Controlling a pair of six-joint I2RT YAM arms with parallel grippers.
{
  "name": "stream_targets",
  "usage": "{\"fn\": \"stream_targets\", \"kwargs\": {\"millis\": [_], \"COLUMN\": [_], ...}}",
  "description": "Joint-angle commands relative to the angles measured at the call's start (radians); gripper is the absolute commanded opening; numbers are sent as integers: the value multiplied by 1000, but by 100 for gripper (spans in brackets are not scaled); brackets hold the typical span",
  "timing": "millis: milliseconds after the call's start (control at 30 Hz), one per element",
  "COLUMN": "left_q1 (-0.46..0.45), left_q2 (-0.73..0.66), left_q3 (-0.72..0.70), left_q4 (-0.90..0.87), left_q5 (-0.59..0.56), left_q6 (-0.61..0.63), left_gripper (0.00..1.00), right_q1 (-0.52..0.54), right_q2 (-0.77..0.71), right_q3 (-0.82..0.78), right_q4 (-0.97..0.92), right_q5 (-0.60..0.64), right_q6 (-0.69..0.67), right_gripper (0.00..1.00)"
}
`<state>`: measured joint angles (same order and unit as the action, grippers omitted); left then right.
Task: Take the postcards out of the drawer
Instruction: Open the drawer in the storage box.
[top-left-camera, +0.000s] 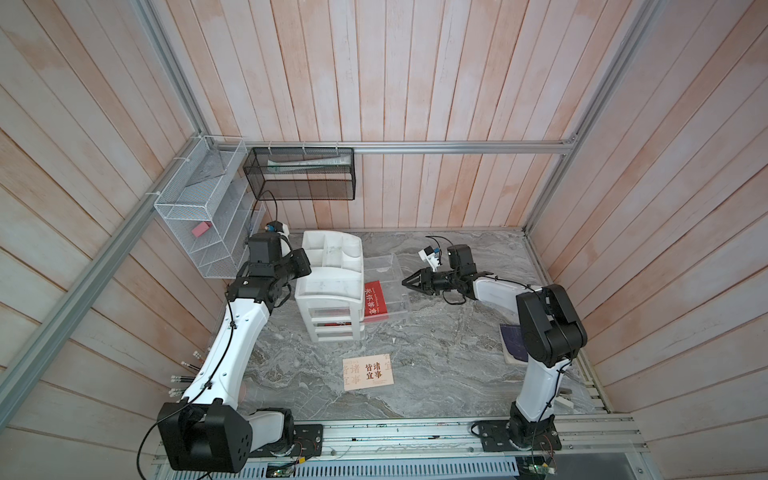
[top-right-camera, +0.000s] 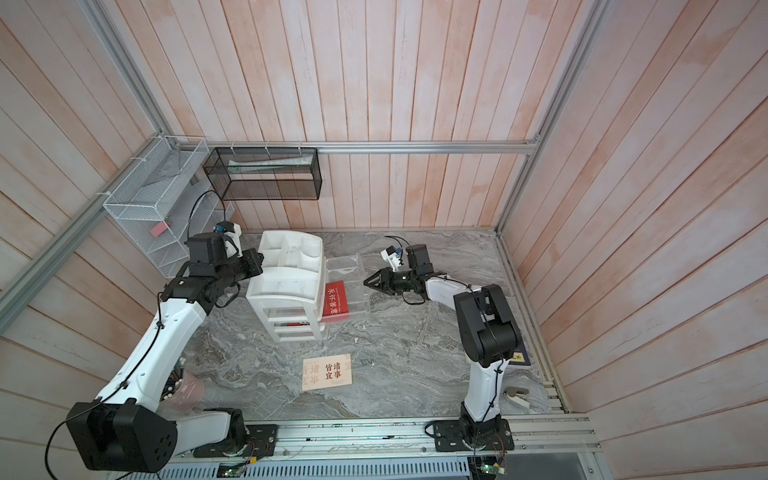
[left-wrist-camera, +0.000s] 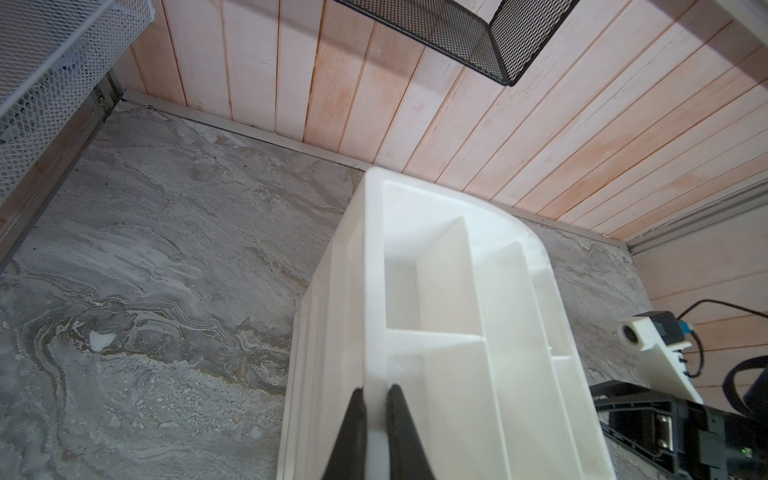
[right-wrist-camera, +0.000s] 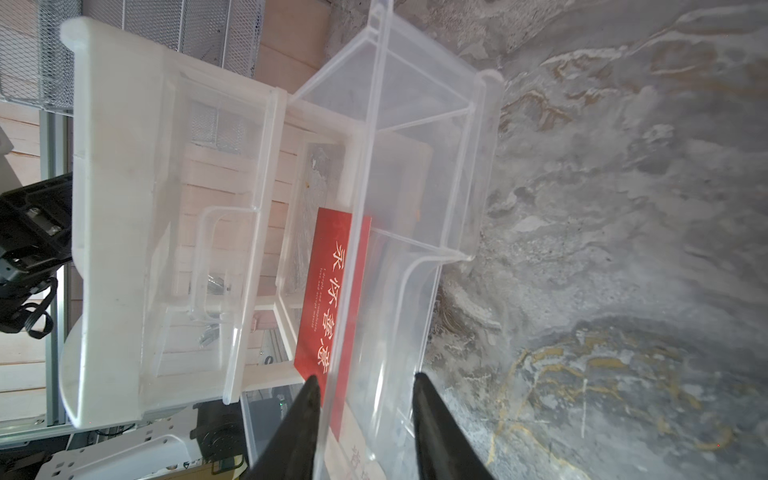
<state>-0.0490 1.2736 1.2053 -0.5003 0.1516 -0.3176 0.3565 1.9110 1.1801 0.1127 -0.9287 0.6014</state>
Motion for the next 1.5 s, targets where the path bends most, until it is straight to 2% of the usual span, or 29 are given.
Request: {"fn": "stream_targets", "kwargs": {"millis": [0, 267, 933, 1467], "left_q1": [-12, -35, -49, -49], "left_q2": [1, 12, -13, -34], "left_q3": [41, 34, -31, -57], "left_q4": [37, 45, 67, 72], "left_q5": [-6, -42, -123, -130], "left_q6": [32, -5, -63, -58], "left_gripper": [5, 0, 0, 0], "right_q1": [11, 29, 62, 98], "right_q2": [13, 6, -46, -128], "right_q3": [28, 16, -30, 118], "right_q4": [10, 31, 23, -251], "right_q5": [20, 32, 71, 315], "right_q6": [-24, -7, 1, -113], "right_gripper": [38, 38, 30, 33]}}
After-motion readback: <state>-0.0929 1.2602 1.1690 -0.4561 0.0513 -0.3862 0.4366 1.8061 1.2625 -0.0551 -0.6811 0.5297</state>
